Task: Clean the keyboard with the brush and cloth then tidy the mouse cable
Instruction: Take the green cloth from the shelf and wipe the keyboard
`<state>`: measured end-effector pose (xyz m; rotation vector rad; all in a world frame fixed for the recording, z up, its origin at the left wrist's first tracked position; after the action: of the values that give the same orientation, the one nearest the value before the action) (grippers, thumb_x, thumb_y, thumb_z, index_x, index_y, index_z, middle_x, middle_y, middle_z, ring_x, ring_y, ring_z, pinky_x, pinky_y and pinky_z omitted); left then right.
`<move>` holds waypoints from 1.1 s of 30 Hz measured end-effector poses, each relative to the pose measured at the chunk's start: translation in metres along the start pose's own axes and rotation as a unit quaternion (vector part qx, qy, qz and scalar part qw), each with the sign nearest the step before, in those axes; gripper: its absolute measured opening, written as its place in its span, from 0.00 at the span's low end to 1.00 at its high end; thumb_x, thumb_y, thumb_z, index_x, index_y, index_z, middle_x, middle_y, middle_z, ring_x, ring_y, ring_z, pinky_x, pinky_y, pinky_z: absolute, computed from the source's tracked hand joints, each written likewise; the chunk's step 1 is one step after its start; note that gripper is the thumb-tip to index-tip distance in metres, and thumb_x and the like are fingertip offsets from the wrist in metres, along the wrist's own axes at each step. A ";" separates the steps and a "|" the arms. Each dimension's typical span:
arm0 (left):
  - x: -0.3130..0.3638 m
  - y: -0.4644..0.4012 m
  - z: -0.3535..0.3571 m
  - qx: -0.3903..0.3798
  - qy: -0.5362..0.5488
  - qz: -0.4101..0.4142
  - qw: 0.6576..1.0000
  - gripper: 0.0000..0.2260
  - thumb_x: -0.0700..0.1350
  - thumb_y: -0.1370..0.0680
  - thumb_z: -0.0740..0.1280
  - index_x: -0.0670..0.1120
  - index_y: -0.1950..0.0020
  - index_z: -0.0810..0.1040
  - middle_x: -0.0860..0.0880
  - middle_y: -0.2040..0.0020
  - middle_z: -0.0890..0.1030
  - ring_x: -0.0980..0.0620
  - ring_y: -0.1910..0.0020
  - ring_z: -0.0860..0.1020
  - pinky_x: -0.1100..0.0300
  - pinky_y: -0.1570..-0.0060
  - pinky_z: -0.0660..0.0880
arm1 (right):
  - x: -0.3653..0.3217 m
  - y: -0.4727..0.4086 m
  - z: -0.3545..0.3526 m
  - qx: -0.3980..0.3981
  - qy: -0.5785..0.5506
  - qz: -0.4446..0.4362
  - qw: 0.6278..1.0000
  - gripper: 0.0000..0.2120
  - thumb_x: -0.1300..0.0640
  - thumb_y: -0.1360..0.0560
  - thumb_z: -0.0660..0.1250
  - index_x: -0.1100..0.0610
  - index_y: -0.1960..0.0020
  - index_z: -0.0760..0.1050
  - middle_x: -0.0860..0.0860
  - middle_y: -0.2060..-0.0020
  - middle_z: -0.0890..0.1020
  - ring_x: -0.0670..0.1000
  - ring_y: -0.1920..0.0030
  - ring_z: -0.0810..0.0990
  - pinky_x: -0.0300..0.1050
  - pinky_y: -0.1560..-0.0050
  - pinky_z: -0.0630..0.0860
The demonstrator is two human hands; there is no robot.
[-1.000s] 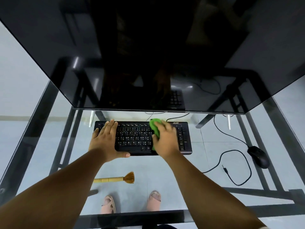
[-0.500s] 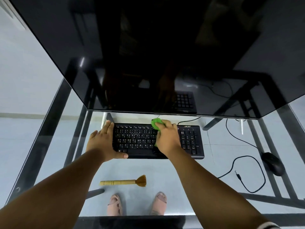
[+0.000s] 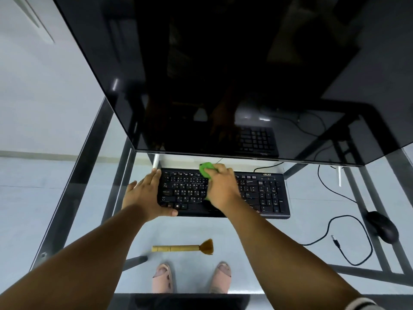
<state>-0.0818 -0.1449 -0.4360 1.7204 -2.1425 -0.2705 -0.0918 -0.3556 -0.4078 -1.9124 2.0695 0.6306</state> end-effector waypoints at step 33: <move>-0.033 0.011 0.037 -0.054 -0.041 0.108 0.992 0.33 0.63 0.19 0.50 0.53 0.21 0.38 0.54 0.23 0.33 0.54 0.22 0.39 0.51 0.24 0.44 | -0.059 -0.020 0.037 -0.008 0.013 -0.020 1.000 0.28 0.66 0.26 0.62 0.47 0.30 0.71 0.44 0.34 0.69 0.52 0.39 0.66 0.50 0.41 0.76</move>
<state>-0.1004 -0.1138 -0.4711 1.4266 -2.3045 -0.3947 -0.0702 -0.2868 -0.4156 -1.9765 2.0423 0.6181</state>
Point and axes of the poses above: each hand's wrist, its own y-axis away from the middle knuckle, its own z-axis out of the palm, x = y × z, the point moved 10 cm from there along -y, towards the middle knuckle
